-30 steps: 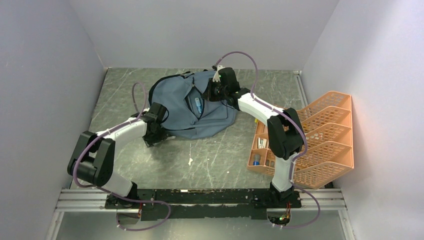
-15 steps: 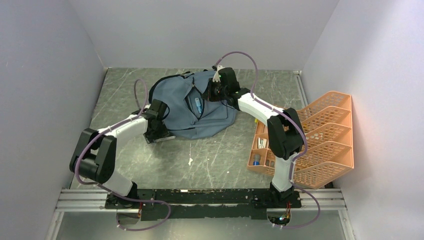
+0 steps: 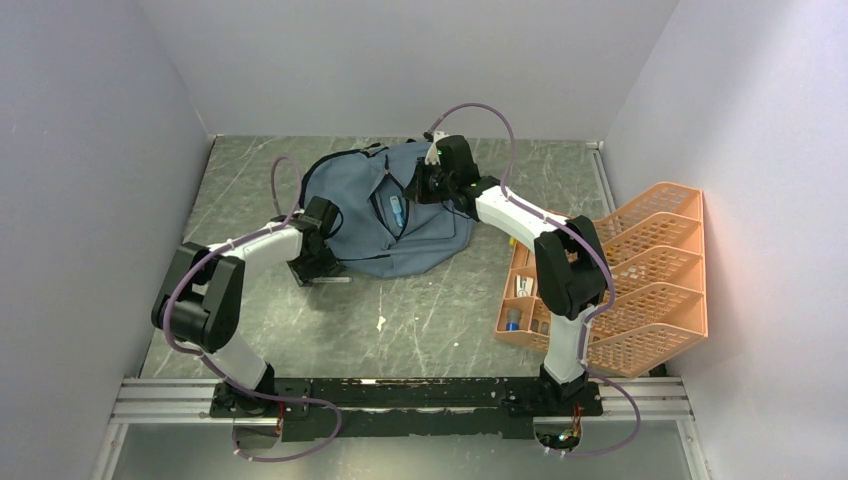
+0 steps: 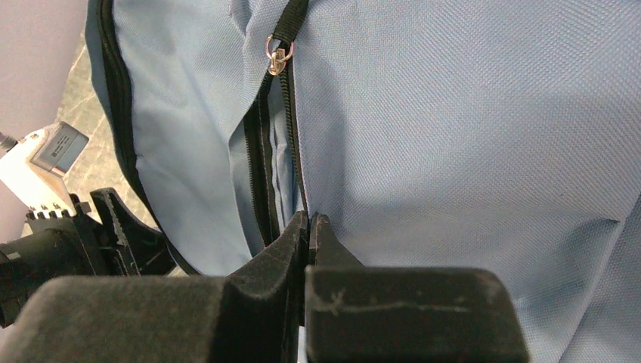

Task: Pack the student bag
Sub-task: Pick up the stationery from the center of the board, then place the stationery in the student bag.

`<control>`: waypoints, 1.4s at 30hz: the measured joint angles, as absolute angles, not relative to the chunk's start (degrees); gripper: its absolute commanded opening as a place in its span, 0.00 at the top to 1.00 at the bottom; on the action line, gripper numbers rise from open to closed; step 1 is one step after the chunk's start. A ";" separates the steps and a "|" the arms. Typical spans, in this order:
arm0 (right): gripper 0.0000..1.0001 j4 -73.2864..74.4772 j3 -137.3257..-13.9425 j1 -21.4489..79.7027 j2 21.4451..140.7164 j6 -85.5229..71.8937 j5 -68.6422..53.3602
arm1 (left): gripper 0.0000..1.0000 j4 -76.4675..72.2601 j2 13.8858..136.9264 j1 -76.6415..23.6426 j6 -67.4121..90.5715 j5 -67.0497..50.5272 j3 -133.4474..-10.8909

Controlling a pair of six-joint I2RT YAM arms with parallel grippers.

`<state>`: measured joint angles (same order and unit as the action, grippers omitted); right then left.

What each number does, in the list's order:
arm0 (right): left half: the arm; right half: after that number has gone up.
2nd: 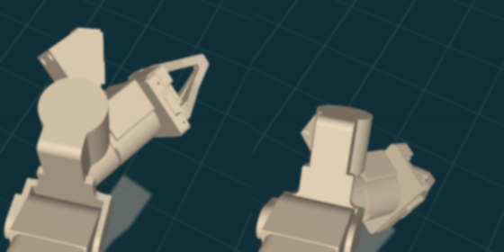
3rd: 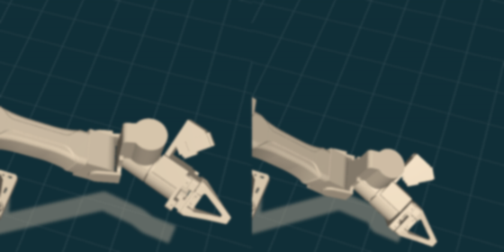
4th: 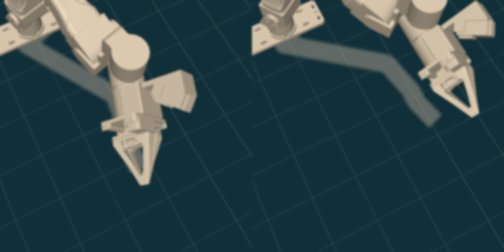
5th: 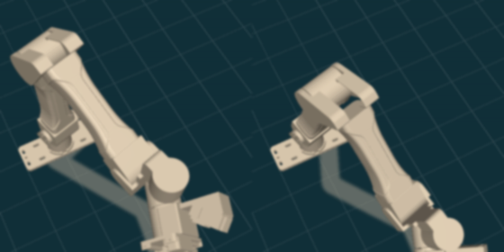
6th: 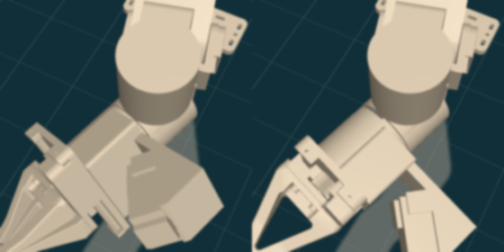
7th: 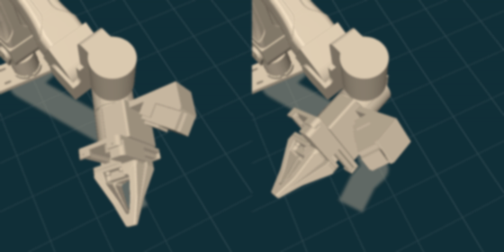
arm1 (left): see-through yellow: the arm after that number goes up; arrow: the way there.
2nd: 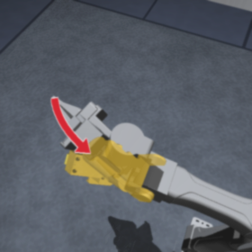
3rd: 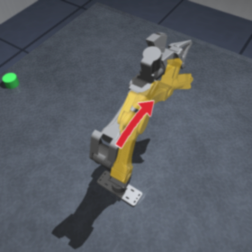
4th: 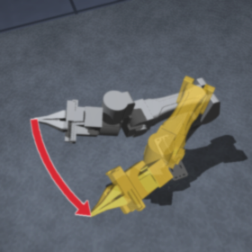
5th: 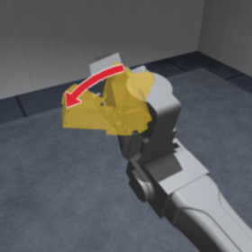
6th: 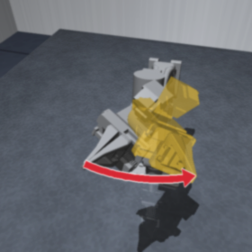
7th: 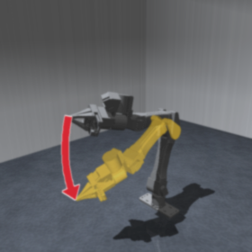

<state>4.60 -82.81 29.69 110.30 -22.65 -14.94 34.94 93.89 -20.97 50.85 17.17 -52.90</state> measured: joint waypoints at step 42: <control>1.00 3.55 -81.82 29.63 109.84 -23.77 -16.21 | 0.95 14.50 64.88 -26.85 40.14 -1.78 -42.94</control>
